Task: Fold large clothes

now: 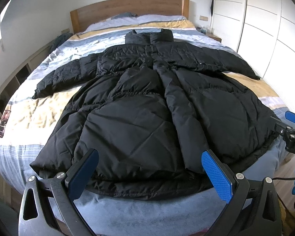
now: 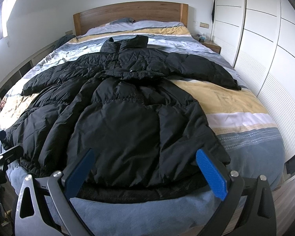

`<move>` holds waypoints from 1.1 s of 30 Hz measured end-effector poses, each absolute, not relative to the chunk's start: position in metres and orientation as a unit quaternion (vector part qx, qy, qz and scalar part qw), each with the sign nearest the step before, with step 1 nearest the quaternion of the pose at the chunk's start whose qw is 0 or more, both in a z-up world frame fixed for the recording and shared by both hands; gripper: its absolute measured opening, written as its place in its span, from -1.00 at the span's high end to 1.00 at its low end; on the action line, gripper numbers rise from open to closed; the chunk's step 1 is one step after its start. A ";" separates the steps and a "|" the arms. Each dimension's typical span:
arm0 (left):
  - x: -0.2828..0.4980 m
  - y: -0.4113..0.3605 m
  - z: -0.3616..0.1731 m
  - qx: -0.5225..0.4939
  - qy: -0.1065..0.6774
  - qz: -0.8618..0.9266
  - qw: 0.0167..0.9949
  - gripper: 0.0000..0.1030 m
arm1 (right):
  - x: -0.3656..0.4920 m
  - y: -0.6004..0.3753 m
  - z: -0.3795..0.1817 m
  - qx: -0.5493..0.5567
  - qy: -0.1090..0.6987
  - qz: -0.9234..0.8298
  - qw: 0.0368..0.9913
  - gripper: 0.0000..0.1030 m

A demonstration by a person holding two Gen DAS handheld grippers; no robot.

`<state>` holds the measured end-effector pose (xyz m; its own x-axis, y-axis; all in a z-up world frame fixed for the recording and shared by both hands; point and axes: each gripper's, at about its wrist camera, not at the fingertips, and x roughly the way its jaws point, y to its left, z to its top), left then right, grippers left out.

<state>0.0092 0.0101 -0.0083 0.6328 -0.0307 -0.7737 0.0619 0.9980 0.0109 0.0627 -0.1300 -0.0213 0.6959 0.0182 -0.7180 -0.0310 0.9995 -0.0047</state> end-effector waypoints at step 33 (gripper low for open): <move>0.076 0.084 -0.001 -0.017 0.456 0.044 0.889 -0.99 | 0.180 -0.187 0.024 0.021 0.373 0.014 0.928 -1.00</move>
